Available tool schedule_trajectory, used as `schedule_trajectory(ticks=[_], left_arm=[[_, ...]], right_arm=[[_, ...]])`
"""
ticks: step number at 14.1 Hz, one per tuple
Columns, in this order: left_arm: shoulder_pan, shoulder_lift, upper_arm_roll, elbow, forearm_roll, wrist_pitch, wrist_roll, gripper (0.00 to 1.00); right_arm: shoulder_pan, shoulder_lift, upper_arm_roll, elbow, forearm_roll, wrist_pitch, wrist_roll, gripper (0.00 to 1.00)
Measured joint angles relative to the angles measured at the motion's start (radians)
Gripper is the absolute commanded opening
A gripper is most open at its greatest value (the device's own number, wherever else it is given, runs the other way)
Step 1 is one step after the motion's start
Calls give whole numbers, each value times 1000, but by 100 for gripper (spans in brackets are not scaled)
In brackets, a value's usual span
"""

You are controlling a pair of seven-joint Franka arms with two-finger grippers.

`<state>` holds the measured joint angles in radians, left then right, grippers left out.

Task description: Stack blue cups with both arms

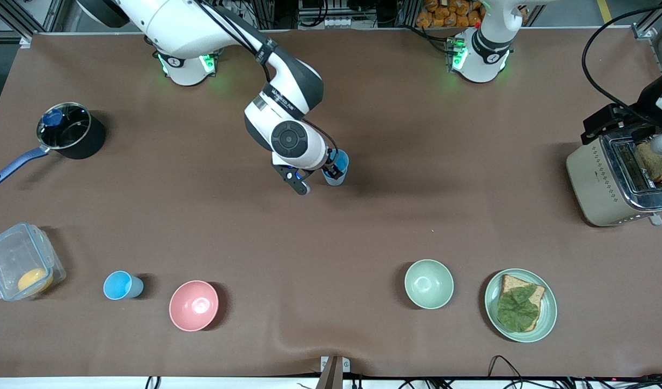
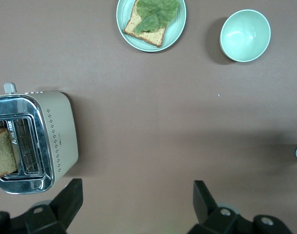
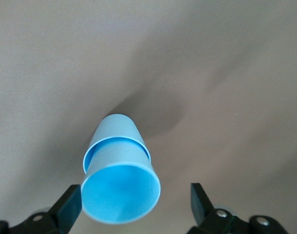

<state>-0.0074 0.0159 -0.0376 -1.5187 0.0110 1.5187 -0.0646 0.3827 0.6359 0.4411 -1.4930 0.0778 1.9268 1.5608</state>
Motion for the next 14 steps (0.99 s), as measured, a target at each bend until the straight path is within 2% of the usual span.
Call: schedule_trajectory(ticks=[4,7,11,12,14], left_arm=[[0,0,0,0,0,0,0,100],[0,0,-3,0,0,0,0,100],[0,0,0,0,0,0,0,100],[0,0,0,0,0,0,0,100],[0,0,-1,0,0,0,0,100]], right_arm=[[-48,-7,-5,88,0,-171,-58,100],[-124,-30,-8,101,-10,-301,-222,100],[-228,-72,-23,102,-81,-448,-502,100],[-254,-83,-38,102,-84,-468,-583,100],[-285,-110,-110,102,-86,-489,-764,100]])
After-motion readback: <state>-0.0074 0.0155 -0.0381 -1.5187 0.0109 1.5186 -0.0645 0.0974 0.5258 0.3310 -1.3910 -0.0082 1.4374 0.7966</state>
